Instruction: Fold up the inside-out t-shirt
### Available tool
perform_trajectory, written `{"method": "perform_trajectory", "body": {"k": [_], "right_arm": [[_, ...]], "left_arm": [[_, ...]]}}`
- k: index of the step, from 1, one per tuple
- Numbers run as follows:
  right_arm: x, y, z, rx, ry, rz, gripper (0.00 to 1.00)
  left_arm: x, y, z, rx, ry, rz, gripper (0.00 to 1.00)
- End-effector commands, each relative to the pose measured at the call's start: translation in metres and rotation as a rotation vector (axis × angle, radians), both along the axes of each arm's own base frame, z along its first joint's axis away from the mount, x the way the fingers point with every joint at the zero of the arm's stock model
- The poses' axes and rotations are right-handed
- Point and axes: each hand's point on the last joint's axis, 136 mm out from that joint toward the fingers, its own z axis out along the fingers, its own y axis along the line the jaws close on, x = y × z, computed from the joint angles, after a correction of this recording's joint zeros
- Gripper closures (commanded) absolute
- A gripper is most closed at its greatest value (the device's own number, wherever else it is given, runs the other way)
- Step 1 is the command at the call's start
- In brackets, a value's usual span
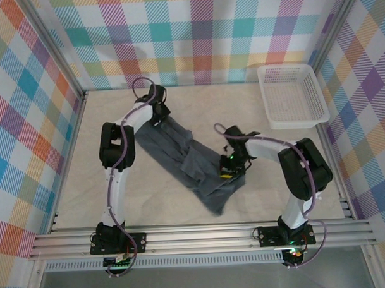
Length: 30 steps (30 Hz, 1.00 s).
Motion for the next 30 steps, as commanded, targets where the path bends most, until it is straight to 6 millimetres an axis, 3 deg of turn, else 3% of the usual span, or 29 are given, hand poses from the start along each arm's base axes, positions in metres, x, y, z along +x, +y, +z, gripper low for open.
{"method": "perform_trajectory", "body": {"k": [1,5,7,9,13,16,18,20,22,25,30], "right_arm": [[-0.067,0.042,-0.006,0.044,0.125,0.262,1.0],[-0.08,0.084,-0.008,0.042,0.108,0.431,0.99],[-0.077,0.114,0.005,0.098,0.079,0.492,0.97],[-0.071,0.13,0.022,0.149,0.029,0.505,0.95],[-0.045,0.122,0.063,0.208,-0.128,0.429,0.88],[-0.025,0.094,0.076,0.196,-0.244,0.296,0.87],[-0.015,0.064,0.07,0.119,-0.293,0.19,0.74],[-0.019,0.045,0.061,0.096,-0.297,0.149,0.61],[-0.03,0.04,0.052,0.102,-0.274,0.179,0.53],[-0.047,0.042,0.036,0.127,-0.178,0.231,0.51],[-0.06,0.059,0.024,0.223,-0.081,0.26,0.49]], "left_arm": [[0.023,-0.015,0.01,-0.056,-0.04,-0.042,1.0],[0.037,-0.043,0.032,-0.14,-0.127,-0.106,1.0],[0.036,-0.055,0.046,-0.17,-0.15,-0.145,1.0],[0.03,-0.06,0.066,-0.174,-0.181,-0.188,1.0],[0.002,-0.041,0.126,-0.147,-0.268,-0.228,0.91],[-0.04,-0.017,0.156,-0.145,-0.307,-0.227,0.89],[-0.074,-0.003,0.171,-0.132,-0.33,-0.232,0.88],[-0.113,0.007,0.173,-0.11,-0.309,-0.25,0.85],[-0.154,0.018,0.168,-0.093,-0.267,-0.254,0.83],[-0.208,0.03,0.154,-0.091,-0.242,-0.255,0.78],[-0.277,0.045,0.126,-0.116,-0.185,-0.251,0.63]]}}
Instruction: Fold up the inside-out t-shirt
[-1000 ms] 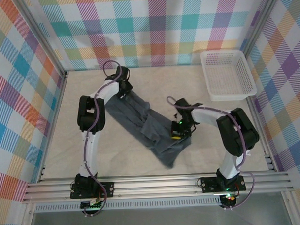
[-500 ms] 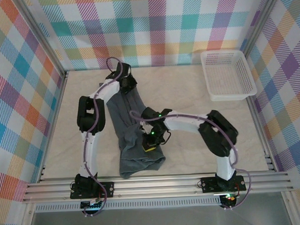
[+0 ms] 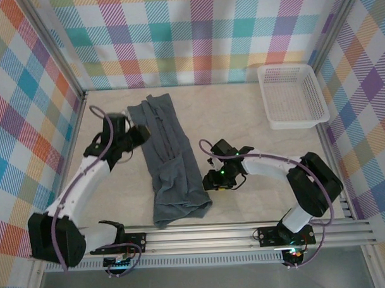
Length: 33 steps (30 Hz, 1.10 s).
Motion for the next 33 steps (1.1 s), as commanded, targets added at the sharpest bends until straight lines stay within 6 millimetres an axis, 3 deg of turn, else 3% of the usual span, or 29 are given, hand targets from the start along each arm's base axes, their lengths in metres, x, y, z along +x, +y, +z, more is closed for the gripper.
{"method": "perform_trajectory", "body": {"k": [1,6,11,15,18,22,27,33], "right_arm": [[-0.007,0.022,0.004,0.118,0.046,0.057,0.5],[-0.011,0.039,0.002,0.205,0.117,0.067,0.59],[-0.016,0.052,-0.002,0.226,0.159,0.09,0.59],[-0.012,0.048,0.009,0.21,0.104,0.075,0.86],[-0.011,0.045,0.02,0.222,0.065,0.062,0.97],[-0.012,0.047,0.026,0.248,0.065,0.064,0.98],[-0.014,0.054,0.018,0.25,0.125,0.075,0.97],[-0.013,0.051,0.013,0.22,0.135,0.062,0.98]], "left_arm": [[-0.043,0.007,-0.036,0.0,0.12,-0.013,0.62],[-0.084,-0.003,-0.048,-0.133,0.174,-0.022,0.57],[-0.122,-0.018,-0.067,-0.204,0.247,-0.075,0.54],[-0.158,-0.019,-0.093,-0.217,0.367,-0.057,0.47],[-0.178,-0.012,-0.109,-0.198,0.411,-0.027,0.37],[-0.178,-0.02,-0.125,-0.233,0.406,-0.046,0.25],[-0.175,-0.029,-0.144,-0.18,0.435,-0.095,0.24],[-0.165,-0.039,-0.149,-0.204,0.405,-0.099,0.37]]}}
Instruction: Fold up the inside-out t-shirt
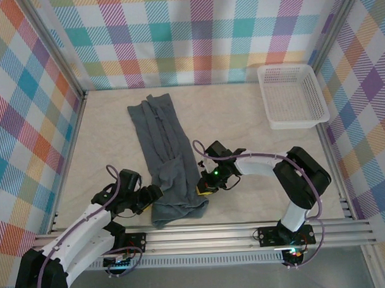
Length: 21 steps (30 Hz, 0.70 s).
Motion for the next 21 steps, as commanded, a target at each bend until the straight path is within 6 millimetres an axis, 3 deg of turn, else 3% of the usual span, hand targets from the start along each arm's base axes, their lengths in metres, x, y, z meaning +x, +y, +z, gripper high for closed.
{"method": "perform_trajectory", "body": {"k": [1,10,12,16,18,21], "right_arm": [[0.0,0.006,0.006,0.013,0.017,0.0,0.98],[0.0,0.004,0.003,-0.003,0.023,-0.005,0.99],[0.0,0.004,0.003,-0.007,0.021,-0.005,0.99],[0.001,0.002,0.0,-0.021,0.022,-0.012,1.0],[0.001,0.001,0.0,-0.029,0.02,-0.013,1.0],[0.002,0.0,-0.001,-0.038,0.013,-0.017,1.0]], "left_arm": [[0.01,-0.005,0.002,-0.02,-0.046,0.011,0.39],[0.007,0.001,-0.014,0.042,0.008,0.002,0.35],[0.008,-0.003,-0.013,0.026,0.001,-0.007,0.43],[0.011,-0.017,-0.005,-0.05,-0.036,-0.059,0.7],[0.007,-0.017,-0.004,-0.047,-0.035,-0.08,0.77],[-0.001,-0.012,-0.009,-0.029,-0.018,-0.084,0.78]]}}
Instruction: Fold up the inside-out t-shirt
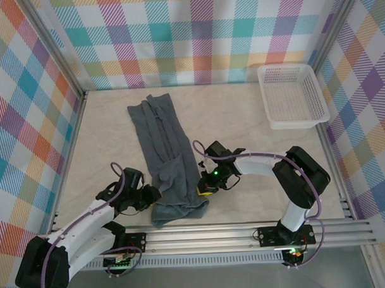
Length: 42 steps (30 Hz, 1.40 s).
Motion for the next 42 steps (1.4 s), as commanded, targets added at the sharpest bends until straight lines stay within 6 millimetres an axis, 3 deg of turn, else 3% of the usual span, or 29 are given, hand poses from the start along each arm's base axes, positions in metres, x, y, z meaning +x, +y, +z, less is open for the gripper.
{"method": "perform_trajectory", "body": {"k": [1,7,12,16,21,24,27,33,37,42], "right_arm": [[0.002,0.002,0.002,-0.017,-0.001,-0.003,1.0],[0.002,-0.006,0.002,-0.048,-0.016,-0.017,1.0],[-0.017,-0.028,0.019,-0.053,-0.033,-0.035,1.0],[-0.034,-0.041,0.038,-0.031,-0.021,-0.05,1.0],[-0.023,-0.04,0.078,-0.007,-0.128,-0.038,1.0],[0.008,-0.029,0.107,-0.014,-0.233,-0.045,1.0],[0.056,-0.009,0.145,0.049,-0.341,-0.089,1.0],[0.153,0.022,0.182,0.134,-0.539,-0.115,1.0],[0.215,0.04,0.191,0.165,-0.627,-0.144,1.0],[0.283,0.056,0.181,0.214,-0.66,-0.186,1.0]], "left_arm": [[-0.012,-0.002,-0.005,-0.015,0.006,-0.038,0.79],[-0.018,-0.001,0.005,-0.036,-0.009,-0.036,1.0],[-0.037,-0.014,0.029,0.009,0.021,-0.159,1.0],[-0.053,-0.022,0.037,0.057,0.039,-0.191,1.0],[-0.035,-0.034,0.072,0.05,-0.049,-0.147,1.0],[-0.015,-0.035,0.102,0.117,-0.108,-0.135,1.0],[0.013,-0.025,0.134,0.209,-0.19,-0.09,1.0],[0.097,0.011,0.163,0.164,-0.248,0.161,1.0],[0.154,0.055,0.18,0.227,-0.285,0.319,1.0],[0.23,0.081,0.165,0.18,-0.276,0.366,1.0]]}}
